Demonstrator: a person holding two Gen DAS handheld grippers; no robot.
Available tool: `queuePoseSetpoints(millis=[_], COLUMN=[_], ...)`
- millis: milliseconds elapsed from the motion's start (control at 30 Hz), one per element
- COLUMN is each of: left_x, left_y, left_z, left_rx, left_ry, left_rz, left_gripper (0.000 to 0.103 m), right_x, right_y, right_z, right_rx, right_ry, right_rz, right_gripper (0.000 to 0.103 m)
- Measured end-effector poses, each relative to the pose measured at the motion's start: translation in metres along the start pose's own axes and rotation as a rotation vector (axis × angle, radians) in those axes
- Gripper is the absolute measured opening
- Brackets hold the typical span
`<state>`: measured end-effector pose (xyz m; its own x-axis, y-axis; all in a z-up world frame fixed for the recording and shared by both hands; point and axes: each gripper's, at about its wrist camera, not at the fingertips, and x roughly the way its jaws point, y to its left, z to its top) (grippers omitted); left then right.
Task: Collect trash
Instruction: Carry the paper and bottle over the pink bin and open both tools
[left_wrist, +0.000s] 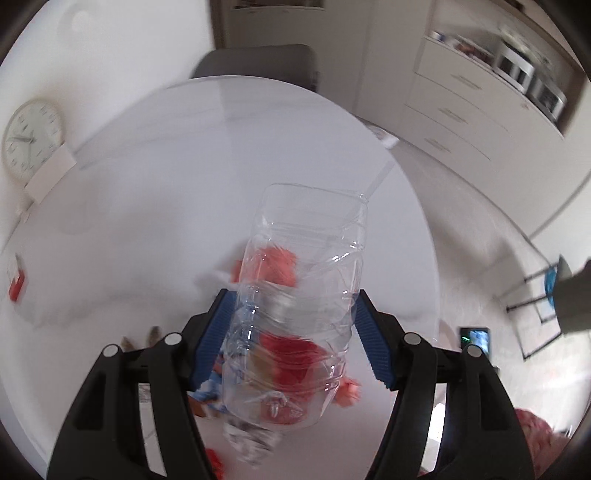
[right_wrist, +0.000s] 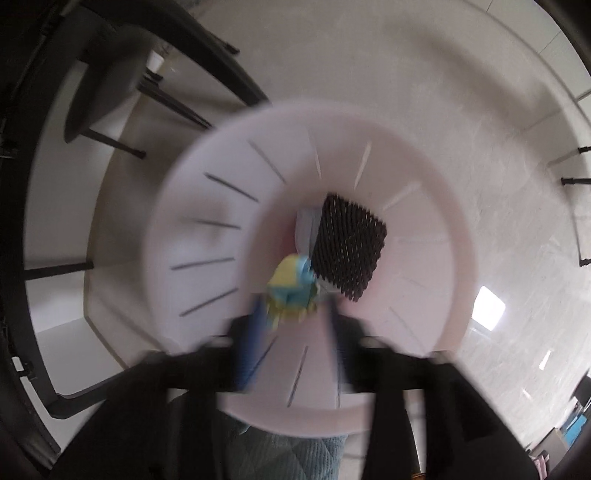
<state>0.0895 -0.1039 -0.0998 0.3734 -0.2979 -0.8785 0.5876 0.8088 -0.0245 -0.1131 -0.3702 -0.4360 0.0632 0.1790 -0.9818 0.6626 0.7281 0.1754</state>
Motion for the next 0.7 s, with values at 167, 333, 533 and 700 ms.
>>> queuePoseSetpoints(millis=[167, 333, 533, 700], left_x=[-0.002, 0.002, 0.069, 0.169], left_y=[-0.053, -0.124, -0.226, -0.277], left_z=[-0.006, -0.023, -0.059, -0.102], left_rx=[0.103, 0.212, 0.344, 0.352], left_ry=[0.014, 0.043, 0.182, 0.339], left_rz=[-0.045, -0.146, -0.245, -0.188], left_gripper=[0.064, 0.064, 0.064, 0.064], right_x=[0.002, -0.068, -0.152, -0.179], right_y=[-0.012, -0.032, -0.081, -0.113], right_z=[-0.005, -0.021, -0.052, -0.072], right_rx=[0.018, 0.036, 0.133, 0.195], right_ry=[0.006, -0.139, -0.297, -0.338], right_rz=[-0.033, -0.059, -0.049, -0.05], right_gripper=[0.076, 0.093, 0.098, 0.098])
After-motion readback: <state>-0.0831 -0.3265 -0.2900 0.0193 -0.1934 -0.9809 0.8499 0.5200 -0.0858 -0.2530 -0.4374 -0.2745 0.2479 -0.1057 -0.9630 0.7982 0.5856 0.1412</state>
